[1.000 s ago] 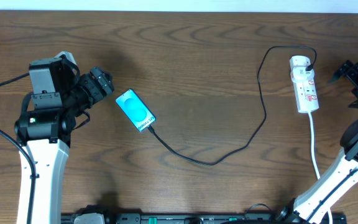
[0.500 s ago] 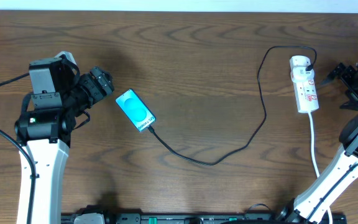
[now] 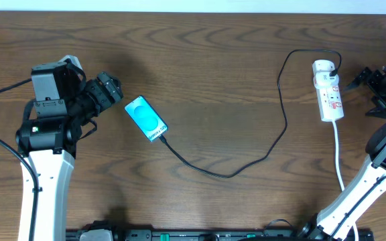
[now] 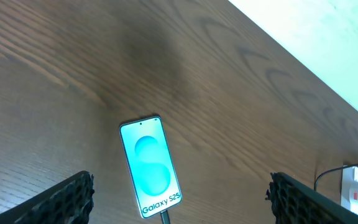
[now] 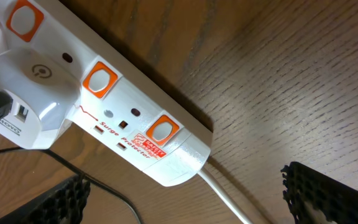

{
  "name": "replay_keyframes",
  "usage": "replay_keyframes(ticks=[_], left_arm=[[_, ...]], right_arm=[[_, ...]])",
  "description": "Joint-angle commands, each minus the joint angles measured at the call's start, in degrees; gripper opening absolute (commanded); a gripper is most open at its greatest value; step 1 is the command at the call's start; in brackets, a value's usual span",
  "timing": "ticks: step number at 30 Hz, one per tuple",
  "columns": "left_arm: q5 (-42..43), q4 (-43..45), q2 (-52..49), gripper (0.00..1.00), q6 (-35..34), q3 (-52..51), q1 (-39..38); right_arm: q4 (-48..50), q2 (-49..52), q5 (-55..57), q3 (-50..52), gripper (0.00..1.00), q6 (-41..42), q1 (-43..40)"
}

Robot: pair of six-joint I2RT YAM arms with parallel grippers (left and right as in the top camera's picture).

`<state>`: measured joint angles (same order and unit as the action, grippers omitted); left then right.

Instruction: Plug charger to phone and switch on socket

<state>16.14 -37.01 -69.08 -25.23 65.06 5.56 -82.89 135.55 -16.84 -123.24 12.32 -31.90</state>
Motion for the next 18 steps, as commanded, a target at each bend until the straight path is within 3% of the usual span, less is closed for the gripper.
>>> replay_keyframes(ticks=[1, 18], left_arm=[[-0.76, 0.15, -0.17, 0.91, 0.52, 0.00, 0.20], [-0.76, 0.13, -0.17, 0.91, 0.52, 0.00, 0.20]], right_arm=[[-0.09, 0.24, -0.70, -0.07, 0.99, -1.29, 0.48], [1.01, 0.24, -0.68, -0.07, 0.99, -4.22, 0.50]])
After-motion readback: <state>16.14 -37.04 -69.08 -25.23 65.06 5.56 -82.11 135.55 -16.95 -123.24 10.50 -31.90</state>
